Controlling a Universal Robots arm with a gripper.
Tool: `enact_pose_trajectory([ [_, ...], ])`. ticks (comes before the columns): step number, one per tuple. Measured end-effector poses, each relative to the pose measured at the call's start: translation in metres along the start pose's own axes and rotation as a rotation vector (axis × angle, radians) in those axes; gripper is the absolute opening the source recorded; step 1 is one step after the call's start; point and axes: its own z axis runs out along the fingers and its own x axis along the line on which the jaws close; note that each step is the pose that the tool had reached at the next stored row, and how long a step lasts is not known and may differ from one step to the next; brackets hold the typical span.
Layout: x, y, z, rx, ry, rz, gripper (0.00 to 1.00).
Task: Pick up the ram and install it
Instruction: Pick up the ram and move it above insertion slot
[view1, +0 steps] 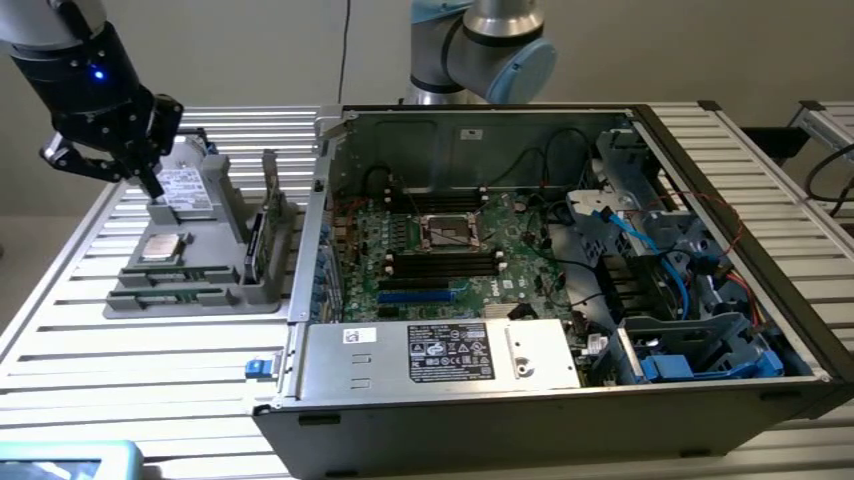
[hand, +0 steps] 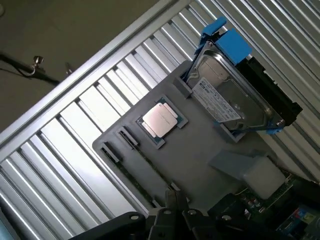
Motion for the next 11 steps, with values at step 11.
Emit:
enact_pose_trajectory([
  [11,0.0000,0.0000,0.0000,-0.0067,0.0144,-0.199,0.11],
])
